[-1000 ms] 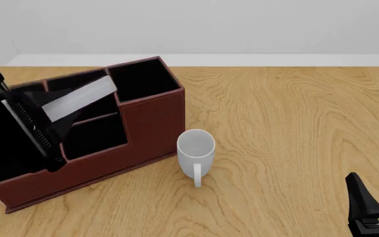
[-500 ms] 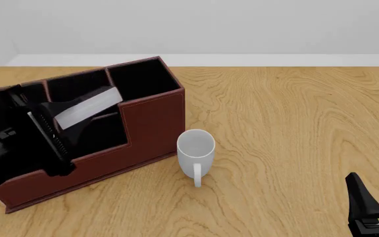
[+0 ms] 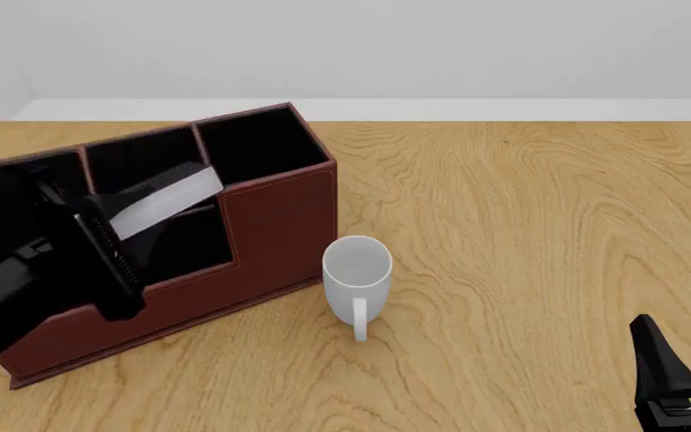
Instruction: Pick up the book and place it in the front compartment of the caddy.
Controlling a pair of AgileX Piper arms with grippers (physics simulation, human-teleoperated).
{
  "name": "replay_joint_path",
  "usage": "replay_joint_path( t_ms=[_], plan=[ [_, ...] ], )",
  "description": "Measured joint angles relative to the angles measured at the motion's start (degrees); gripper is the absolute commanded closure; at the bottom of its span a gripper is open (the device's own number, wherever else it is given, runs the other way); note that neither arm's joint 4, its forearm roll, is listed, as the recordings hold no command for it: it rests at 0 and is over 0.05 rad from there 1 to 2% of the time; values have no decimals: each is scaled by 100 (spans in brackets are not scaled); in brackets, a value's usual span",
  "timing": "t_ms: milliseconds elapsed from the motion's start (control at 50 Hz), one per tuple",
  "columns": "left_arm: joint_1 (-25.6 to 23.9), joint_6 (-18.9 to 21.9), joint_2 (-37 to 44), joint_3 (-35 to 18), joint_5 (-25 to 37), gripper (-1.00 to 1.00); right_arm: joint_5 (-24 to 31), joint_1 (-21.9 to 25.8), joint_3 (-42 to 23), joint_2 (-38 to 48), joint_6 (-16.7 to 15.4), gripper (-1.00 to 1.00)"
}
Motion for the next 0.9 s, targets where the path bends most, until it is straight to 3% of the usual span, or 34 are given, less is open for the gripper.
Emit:
replay_joint_path(
  t_ms=[900],
  plan=[
    [443,41,944,-45,-982,100,0,0,0,0,0,-100]
  ],
)
